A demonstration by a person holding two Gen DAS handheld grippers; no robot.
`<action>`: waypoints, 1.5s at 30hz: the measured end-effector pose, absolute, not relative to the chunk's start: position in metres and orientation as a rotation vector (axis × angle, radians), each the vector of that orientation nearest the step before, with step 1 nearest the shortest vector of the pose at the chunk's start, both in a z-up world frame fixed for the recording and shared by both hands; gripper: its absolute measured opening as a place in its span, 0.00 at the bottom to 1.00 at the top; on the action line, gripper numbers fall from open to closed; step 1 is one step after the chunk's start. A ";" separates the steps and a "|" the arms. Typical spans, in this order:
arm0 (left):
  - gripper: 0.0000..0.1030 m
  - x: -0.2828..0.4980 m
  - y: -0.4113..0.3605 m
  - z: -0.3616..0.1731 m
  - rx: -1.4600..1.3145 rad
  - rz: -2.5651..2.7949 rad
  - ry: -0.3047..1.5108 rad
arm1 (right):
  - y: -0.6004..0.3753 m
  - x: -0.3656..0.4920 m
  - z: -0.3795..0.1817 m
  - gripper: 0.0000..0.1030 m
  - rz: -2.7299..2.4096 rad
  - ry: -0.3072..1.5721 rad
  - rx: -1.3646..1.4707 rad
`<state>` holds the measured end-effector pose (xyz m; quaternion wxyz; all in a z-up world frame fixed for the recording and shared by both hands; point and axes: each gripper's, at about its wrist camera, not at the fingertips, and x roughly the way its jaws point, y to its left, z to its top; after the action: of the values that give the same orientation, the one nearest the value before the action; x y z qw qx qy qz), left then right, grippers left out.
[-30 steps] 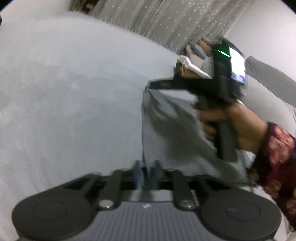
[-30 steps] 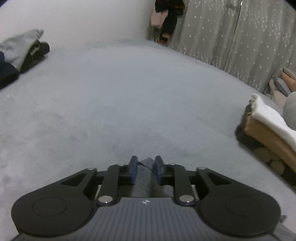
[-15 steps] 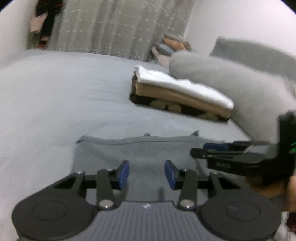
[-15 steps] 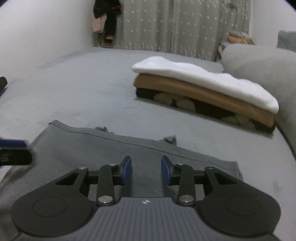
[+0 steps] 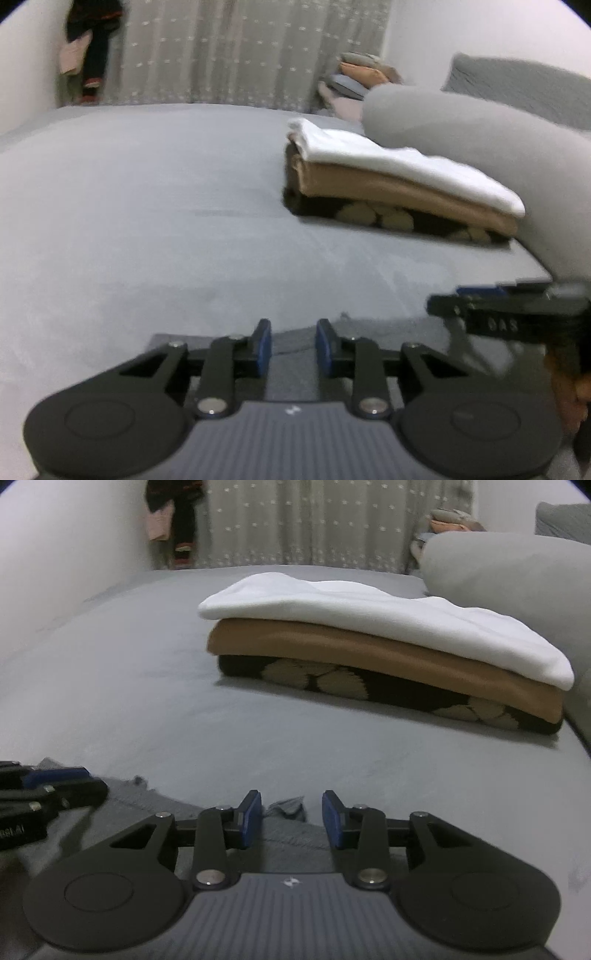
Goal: Fold clothes
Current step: 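Open both grippers and smooth the folded grey top flat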
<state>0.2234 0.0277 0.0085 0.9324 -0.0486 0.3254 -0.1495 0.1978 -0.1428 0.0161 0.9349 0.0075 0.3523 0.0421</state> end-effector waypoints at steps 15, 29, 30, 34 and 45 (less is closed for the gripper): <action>0.33 0.085 0.031 -0.004 -0.070 -0.491 0.613 | -0.140 0.042 0.010 0.42 0.182 0.624 -0.038; 0.36 0.054 0.029 0.006 -0.053 -0.557 0.583 | -0.135 0.009 0.017 0.43 0.225 0.575 0.006; 0.36 0.053 0.021 0.002 -0.025 -0.565 0.587 | -0.123 0.011 0.017 0.43 0.244 0.576 -0.011; 0.36 0.044 0.022 -0.011 0.038 -0.573 0.577 | -0.109 0.007 0.003 0.43 0.261 0.596 -0.081; 0.40 0.020 0.061 -0.010 0.135 -0.556 0.580 | -0.175 -0.029 0.005 0.45 0.231 0.622 -0.042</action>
<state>0.0200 0.0611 -0.0098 0.9181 0.0658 0.2823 -0.2702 -0.0286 -0.1749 0.0053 0.9453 -0.0204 0.3052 0.1134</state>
